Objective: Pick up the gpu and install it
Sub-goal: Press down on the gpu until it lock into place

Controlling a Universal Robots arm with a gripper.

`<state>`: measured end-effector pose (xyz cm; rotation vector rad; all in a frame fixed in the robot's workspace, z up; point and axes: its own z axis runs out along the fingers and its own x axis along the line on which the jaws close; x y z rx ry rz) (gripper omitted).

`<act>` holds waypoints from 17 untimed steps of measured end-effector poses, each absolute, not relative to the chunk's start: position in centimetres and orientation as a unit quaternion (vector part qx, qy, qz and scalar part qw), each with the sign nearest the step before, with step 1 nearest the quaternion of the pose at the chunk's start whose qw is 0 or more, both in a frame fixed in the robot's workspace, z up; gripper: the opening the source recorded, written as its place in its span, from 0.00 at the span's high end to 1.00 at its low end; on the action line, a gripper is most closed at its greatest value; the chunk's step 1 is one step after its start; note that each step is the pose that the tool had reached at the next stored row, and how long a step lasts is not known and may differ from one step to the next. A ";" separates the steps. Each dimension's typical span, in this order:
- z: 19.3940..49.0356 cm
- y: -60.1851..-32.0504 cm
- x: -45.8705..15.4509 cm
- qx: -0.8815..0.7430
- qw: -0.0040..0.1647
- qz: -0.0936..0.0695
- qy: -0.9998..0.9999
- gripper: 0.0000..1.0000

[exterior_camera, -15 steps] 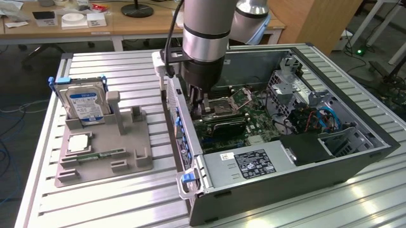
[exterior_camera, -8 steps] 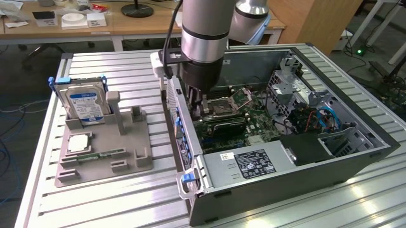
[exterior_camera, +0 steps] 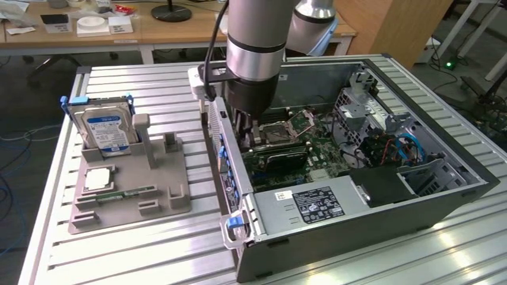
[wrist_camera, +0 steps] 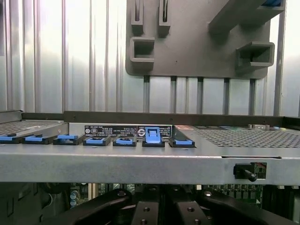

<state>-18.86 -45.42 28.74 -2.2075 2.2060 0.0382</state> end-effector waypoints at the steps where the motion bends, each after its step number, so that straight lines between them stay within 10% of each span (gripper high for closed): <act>1: 28.7 -45.4 -18.9 -0.707 0.010 0.013 0.707 0.89; 17: 30.2 -45.4 -18.5 -0.707 -0.010 0.032 0.707 0.89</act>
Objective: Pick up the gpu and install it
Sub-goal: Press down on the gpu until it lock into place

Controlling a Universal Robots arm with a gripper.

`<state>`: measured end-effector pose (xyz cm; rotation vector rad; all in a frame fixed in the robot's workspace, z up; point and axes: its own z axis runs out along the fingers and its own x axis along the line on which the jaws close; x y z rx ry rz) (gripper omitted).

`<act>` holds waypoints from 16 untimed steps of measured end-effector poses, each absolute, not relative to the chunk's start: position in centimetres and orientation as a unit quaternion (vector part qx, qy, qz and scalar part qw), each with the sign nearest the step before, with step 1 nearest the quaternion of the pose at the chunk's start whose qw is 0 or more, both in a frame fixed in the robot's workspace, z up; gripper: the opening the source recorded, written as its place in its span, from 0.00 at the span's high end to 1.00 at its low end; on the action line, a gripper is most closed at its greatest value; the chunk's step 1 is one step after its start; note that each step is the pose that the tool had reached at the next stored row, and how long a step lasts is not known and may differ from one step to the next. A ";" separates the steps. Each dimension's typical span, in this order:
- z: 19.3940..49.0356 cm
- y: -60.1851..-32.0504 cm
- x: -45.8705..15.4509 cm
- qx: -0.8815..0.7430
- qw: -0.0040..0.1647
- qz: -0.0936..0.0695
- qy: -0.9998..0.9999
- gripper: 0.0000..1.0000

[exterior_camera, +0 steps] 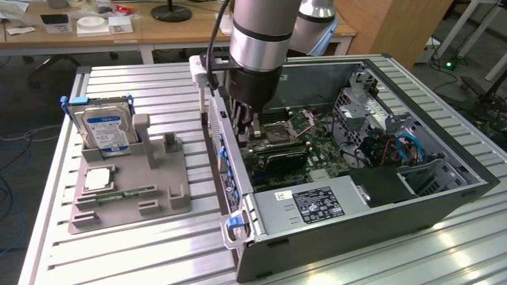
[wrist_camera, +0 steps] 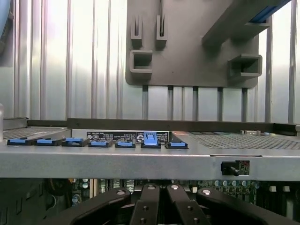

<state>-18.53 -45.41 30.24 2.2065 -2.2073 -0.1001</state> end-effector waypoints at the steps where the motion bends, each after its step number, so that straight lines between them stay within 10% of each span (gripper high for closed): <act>1: 30.2 -45.4 -18.5 0.706 0.011 -0.033 -0.707 0.89; 16: 29.9 -45.4 -17.3 0.707 0.012 -0.034 -0.707 0.89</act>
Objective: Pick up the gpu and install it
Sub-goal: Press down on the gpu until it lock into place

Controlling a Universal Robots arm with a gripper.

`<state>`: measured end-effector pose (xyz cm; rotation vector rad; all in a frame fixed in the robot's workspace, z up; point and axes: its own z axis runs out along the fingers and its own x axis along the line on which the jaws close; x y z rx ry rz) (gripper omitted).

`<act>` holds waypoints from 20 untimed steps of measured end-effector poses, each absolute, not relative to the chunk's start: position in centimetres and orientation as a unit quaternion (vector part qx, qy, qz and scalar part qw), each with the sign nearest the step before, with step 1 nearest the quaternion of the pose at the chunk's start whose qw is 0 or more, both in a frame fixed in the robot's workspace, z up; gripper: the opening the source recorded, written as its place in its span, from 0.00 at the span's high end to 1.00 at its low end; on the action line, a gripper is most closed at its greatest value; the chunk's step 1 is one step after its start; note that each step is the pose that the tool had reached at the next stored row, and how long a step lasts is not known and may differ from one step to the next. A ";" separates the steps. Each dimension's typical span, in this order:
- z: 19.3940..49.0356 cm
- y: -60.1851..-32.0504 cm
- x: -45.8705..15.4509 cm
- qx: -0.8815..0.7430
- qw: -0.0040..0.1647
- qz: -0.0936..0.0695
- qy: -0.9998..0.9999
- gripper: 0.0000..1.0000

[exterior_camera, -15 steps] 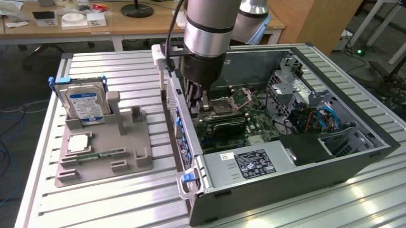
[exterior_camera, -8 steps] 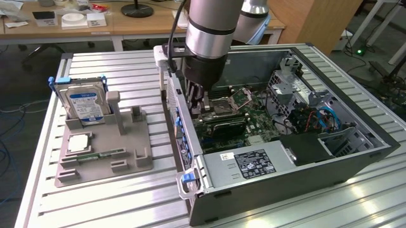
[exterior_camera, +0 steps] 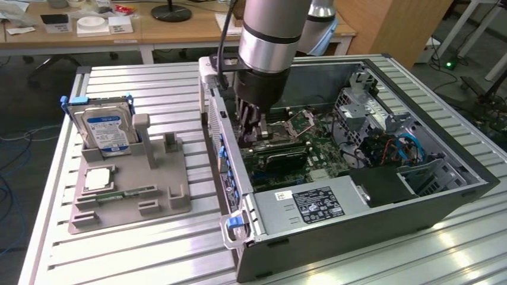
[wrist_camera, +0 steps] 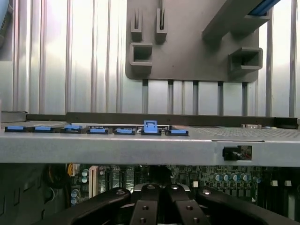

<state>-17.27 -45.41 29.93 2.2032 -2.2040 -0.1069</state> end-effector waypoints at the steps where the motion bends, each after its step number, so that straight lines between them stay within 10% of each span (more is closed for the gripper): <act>1: 29.9 -45.4 -17.2 0.707 0.012 -0.034 -0.707 0.89; 20: 28.5 -45.4 -14.6 0.711 0.008 -0.032 -0.702 0.89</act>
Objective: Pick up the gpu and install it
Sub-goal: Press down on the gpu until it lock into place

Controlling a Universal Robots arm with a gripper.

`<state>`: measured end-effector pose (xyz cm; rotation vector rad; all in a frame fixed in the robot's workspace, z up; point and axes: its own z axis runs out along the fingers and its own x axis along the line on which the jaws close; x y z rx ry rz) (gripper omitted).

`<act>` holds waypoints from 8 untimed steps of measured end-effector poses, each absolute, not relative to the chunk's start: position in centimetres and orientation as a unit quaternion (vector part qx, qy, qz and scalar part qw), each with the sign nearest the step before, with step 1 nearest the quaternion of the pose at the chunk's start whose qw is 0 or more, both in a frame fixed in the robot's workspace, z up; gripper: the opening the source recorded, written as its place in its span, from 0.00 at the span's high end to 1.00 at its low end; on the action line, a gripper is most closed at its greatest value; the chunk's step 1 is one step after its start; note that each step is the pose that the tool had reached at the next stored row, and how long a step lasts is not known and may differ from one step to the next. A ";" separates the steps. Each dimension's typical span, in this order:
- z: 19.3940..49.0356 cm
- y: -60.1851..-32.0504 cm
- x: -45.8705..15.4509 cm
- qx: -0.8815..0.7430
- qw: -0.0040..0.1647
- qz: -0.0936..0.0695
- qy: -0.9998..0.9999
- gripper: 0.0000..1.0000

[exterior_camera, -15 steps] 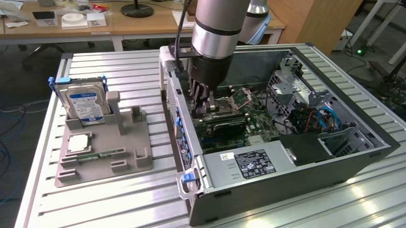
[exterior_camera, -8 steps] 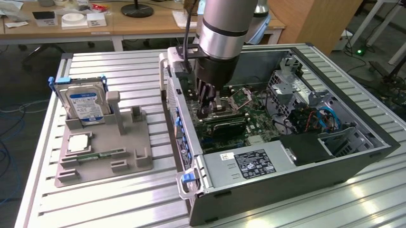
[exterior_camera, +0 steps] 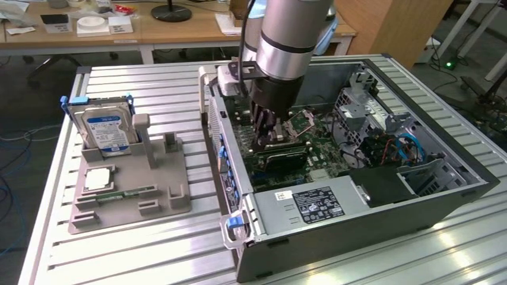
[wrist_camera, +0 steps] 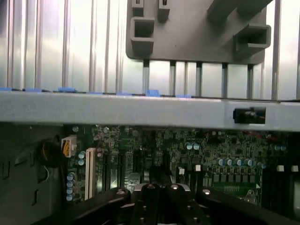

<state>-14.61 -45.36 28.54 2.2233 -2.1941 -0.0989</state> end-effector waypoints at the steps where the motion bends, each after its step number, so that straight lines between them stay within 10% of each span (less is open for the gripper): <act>1: 28.4 -45.4 -14.4 0.711 0.008 -0.032 -0.702 0.89; 8: 28.0 -45.4 -14.1 0.711 0.008 -0.031 -0.702 0.89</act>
